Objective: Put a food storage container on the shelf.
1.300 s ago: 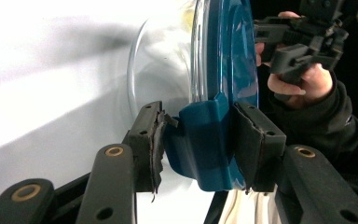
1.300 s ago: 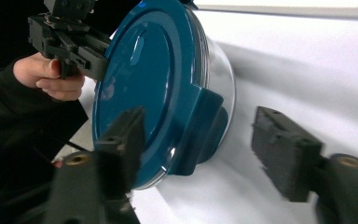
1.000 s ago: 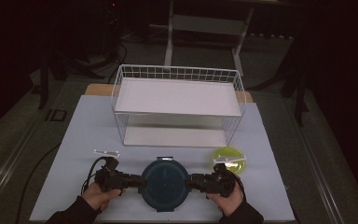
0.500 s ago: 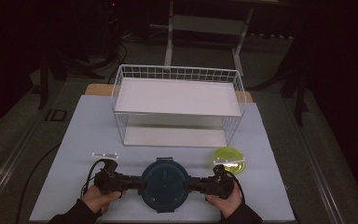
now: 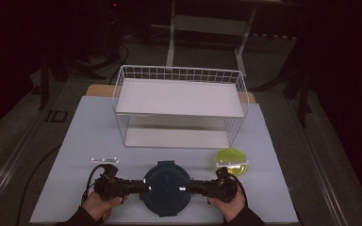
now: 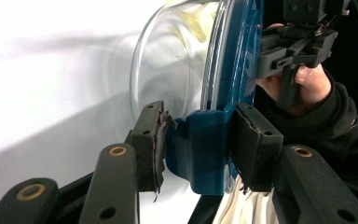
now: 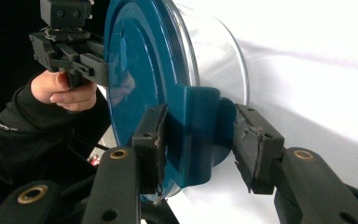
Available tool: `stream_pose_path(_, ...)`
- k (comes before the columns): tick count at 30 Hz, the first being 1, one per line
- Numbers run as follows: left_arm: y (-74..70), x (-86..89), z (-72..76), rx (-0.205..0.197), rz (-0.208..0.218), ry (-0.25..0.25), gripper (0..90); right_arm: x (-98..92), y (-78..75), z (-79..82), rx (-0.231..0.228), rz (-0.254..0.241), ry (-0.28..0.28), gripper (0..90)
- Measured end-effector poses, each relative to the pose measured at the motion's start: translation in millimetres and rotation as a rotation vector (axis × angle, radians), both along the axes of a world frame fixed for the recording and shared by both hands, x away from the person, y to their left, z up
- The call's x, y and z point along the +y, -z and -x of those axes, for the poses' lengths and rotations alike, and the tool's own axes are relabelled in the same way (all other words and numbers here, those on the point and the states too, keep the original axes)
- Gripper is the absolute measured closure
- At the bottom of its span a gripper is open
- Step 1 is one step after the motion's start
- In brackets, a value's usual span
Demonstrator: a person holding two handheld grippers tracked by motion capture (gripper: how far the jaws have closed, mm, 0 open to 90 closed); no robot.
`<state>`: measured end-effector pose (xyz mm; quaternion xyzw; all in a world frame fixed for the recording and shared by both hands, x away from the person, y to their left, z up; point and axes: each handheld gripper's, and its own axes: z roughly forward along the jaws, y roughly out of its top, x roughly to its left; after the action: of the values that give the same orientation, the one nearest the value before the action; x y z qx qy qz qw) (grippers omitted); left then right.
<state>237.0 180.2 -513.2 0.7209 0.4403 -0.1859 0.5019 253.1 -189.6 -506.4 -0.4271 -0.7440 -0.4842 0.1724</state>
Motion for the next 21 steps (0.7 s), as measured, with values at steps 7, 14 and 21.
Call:
stream_pose_path(7,-14.7,-0.9,-1.5,-0.02,-0.002,-0.012,56.3,-1.5,-8.3,-0.8,-0.014,-0.02,0.012,56.3)
stream_pose_path(14,-39.9,-2.0,-6.1,-0.058,0.005,-0.021,56.4,-3.6,-29.7,-3.8,-0.041,-0.045,0.027,56.3)
stream_pose_path(21,-55.6,-3.5,-13.4,-0.08,0.029,-0.021,56.6,-6.3,-51.1,-11.6,-0.069,-0.051,0.038,56.4)
